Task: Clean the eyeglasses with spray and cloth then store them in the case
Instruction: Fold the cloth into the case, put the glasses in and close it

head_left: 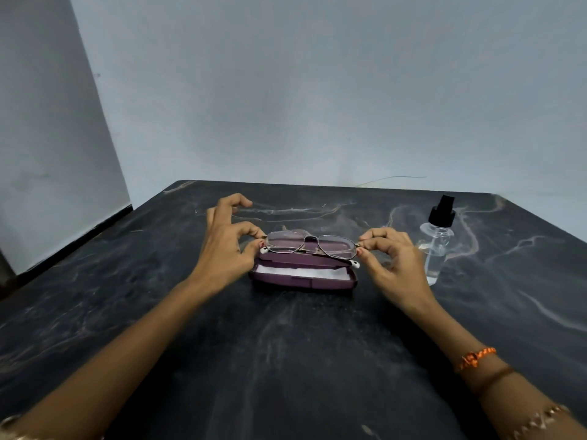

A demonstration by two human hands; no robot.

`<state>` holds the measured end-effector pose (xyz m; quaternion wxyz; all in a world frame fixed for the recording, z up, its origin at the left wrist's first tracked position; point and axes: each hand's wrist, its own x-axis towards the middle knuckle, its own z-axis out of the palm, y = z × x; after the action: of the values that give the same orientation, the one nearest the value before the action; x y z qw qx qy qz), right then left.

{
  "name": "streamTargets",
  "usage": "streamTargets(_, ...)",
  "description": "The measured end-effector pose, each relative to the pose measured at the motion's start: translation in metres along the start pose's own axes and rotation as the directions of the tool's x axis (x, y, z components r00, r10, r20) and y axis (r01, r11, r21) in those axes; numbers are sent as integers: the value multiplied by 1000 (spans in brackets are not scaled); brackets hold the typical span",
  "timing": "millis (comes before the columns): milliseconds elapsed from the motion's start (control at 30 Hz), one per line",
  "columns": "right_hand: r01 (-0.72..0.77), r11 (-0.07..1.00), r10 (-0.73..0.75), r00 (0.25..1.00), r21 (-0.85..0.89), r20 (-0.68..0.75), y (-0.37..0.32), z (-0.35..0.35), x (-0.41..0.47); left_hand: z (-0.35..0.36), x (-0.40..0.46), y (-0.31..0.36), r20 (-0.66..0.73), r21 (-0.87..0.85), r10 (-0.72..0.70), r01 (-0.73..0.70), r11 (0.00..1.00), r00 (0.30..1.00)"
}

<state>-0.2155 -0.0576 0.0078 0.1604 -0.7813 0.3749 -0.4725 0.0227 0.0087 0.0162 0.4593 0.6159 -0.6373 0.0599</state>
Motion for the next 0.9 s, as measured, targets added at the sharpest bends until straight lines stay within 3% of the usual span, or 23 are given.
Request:
streamTargets(400,82,986,-60,988,-148,144,4,1,4,-2,-2,-14,227,138,-12,-20,990,974)
streamTargets(900,88,970,-31,969,-226,244,5,-2,2,-10,-3,-19,396,6,-30,30,1000,918)
